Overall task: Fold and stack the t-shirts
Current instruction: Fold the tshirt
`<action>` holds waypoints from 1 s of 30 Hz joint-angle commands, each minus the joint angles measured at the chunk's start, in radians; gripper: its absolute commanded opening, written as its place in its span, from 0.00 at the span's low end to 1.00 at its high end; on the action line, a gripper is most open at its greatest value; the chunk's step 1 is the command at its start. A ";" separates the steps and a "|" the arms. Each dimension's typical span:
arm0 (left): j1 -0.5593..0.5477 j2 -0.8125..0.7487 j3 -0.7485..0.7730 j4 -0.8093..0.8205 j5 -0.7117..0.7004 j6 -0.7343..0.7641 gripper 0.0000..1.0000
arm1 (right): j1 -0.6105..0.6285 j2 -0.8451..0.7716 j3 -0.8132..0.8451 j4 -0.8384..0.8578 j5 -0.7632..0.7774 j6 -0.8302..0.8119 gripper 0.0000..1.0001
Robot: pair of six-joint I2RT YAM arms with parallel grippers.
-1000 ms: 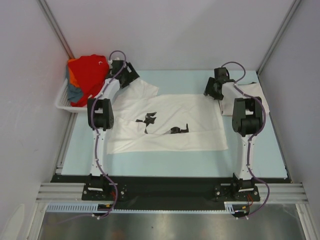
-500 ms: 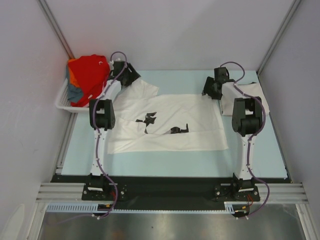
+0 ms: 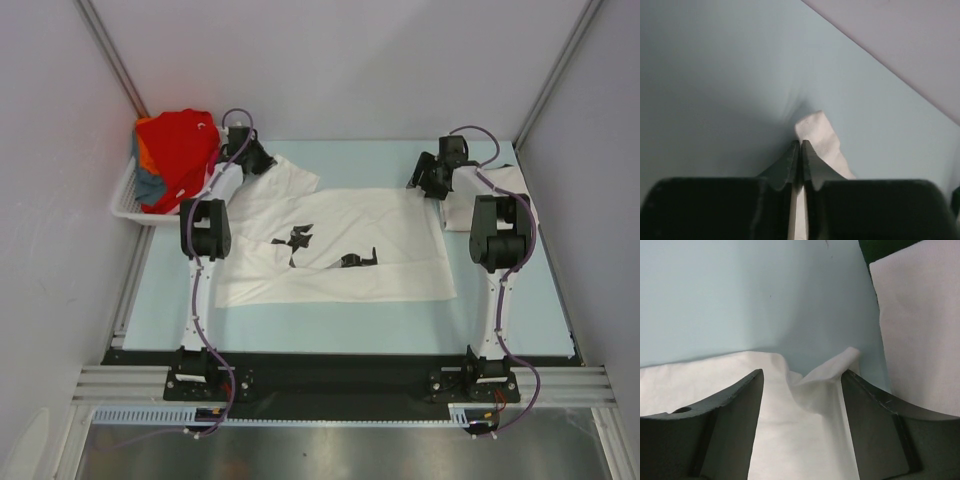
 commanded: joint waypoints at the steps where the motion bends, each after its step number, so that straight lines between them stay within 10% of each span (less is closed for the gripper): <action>1: 0.016 0.009 0.006 0.010 0.035 -0.017 0.02 | -0.003 -0.038 -0.020 -0.004 0.046 0.003 0.70; 30: 0.123 -0.173 -0.196 0.174 0.069 -0.030 0.00 | -0.017 0.088 0.127 -0.088 0.163 -0.020 0.60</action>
